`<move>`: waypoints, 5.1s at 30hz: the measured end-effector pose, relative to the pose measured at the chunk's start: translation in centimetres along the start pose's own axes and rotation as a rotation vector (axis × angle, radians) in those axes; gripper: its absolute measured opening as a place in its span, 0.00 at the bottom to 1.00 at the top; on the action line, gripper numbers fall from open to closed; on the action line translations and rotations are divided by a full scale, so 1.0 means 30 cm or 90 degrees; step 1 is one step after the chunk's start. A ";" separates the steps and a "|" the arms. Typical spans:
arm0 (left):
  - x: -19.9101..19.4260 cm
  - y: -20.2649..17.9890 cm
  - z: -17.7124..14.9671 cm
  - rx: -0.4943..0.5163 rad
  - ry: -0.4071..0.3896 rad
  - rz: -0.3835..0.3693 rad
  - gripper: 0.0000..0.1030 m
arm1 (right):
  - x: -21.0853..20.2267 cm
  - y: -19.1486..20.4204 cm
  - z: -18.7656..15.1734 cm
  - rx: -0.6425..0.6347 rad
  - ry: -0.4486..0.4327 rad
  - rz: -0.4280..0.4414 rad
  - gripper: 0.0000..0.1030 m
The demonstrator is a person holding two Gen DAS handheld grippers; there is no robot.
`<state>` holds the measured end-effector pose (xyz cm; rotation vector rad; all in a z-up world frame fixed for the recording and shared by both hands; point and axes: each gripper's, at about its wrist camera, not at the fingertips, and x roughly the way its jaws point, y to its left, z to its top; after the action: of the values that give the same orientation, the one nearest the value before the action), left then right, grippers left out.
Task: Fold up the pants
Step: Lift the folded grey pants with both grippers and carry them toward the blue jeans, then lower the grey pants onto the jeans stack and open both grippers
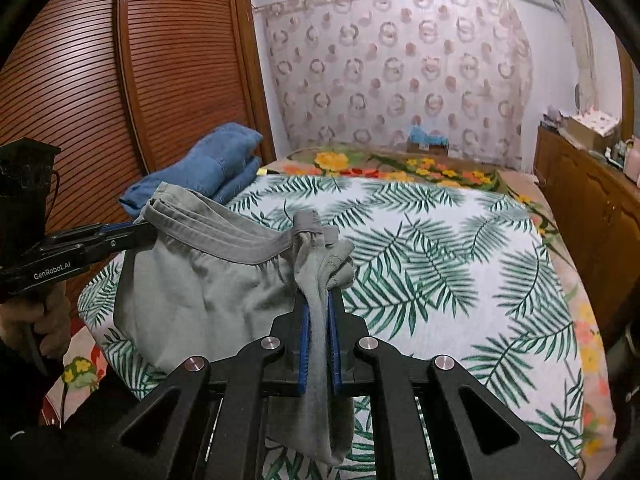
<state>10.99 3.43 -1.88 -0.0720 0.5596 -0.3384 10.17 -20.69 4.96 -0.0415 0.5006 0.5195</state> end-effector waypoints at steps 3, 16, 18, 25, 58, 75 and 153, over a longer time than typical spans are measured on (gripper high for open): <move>-0.021 -0.011 0.018 0.012 -0.009 0.005 0.14 | -0.026 0.008 0.022 -0.010 -0.012 0.000 0.08; -0.097 0.006 0.080 0.025 -0.052 0.023 0.14 | -0.071 0.045 0.100 -0.055 -0.040 -0.003 0.08; -0.093 0.016 0.086 0.025 -0.053 0.027 0.14 | -0.064 0.051 0.109 -0.062 -0.044 -0.002 0.08; -0.085 0.052 0.102 0.027 -0.059 0.034 0.14 | -0.006 0.056 0.151 -0.073 -0.050 0.007 0.08; -0.012 0.434 0.293 -0.034 -0.096 0.113 0.14 | 0.493 0.050 0.539 -0.155 -0.022 0.055 0.08; 0.029 0.659 0.230 -0.096 -0.095 0.210 0.14 | 0.883 0.127 0.736 -0.262 -0.017 0.143 0.08; -0.032 0.658 0.085 -0.129 -0.007 0.335 0.80 | 1.008 0.140 0.593 -0.153 0.025 0.188 0.29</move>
<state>17.42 22.31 -2.34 -0.1175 0.5781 0.2319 38.81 -0.05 6.79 -0.2109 0.4825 0.8678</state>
